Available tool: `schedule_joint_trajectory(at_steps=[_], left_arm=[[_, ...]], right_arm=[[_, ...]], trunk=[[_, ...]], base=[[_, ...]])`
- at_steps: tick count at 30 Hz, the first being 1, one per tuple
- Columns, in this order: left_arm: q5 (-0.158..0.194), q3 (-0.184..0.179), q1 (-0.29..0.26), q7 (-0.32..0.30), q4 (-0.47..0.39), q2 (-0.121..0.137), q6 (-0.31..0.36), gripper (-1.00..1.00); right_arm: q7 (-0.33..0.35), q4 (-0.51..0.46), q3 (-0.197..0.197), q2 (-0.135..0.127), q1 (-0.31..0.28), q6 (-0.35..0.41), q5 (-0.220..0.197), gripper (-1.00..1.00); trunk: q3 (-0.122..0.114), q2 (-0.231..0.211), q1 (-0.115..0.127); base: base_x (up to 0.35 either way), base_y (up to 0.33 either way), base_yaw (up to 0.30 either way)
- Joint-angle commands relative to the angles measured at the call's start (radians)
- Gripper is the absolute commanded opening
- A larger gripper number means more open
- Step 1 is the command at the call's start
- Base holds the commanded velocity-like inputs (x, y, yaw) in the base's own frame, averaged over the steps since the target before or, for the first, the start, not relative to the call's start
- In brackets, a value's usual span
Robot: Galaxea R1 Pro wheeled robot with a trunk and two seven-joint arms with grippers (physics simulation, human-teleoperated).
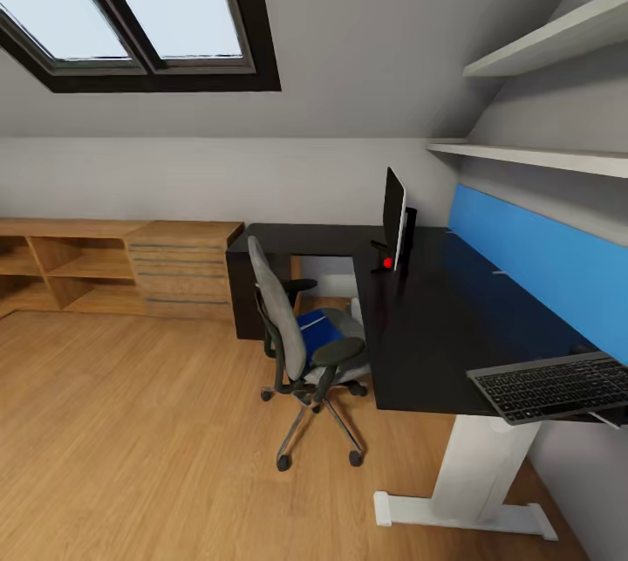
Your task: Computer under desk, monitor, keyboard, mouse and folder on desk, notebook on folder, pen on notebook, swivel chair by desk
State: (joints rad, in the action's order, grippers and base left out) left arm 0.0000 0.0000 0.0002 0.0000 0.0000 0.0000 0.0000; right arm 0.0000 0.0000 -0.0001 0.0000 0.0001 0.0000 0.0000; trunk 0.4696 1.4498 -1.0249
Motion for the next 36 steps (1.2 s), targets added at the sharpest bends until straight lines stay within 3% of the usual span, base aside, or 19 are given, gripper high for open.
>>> schedule_joint_trajectory(at_steps=[1,9,13,25,36], left_arm=[[-0.006,-0.002,0.000,-0.003,-0.006,-0.006,0.006,1.00],[-0.002,-0.002,0.000,-0.003,-0.024,-0.048,0.006,1.00],[-0.003,-0.003,0.000,-0.001,-0.025,-0.049,0.008,1.00],[0.001,0.002,0.000,0.008,-0.026,-0.049,0.006,1.00],[0.002,0.003,0.000,0.008,-0.026,-0.043,-0.031,1.00]], right_arm=[[-0.003,0.006,-0.005,0.006,0.003,0.006,-0.006,1.00],[-0.002,0.015,-0.005,0.025,0.003,0.010,-0.009,1.00],[-0.002,0.011,-0.003,0.027,0.003,0.006,-0.009,1.00],[0.000,0.008,0.001,0.027,0.003,0.002,-0.007,1.00],[0.000,0.007,0.000,0.027,0.003,0.002,-0.006,1.00]], trunk=[[0.000,0.000,0.000],[0.000,0.000,0.000],[0.000,0.000,0.000],[-0.037,-0.084,0.046],[-0.037,-0.084,0.046]], base=[[0.000,0.000,0.000],[0.000,0.000,0.000],[0.000,0.000,0.000],[0.000,0.000,0.000],[0.000,0.060,0.000]])
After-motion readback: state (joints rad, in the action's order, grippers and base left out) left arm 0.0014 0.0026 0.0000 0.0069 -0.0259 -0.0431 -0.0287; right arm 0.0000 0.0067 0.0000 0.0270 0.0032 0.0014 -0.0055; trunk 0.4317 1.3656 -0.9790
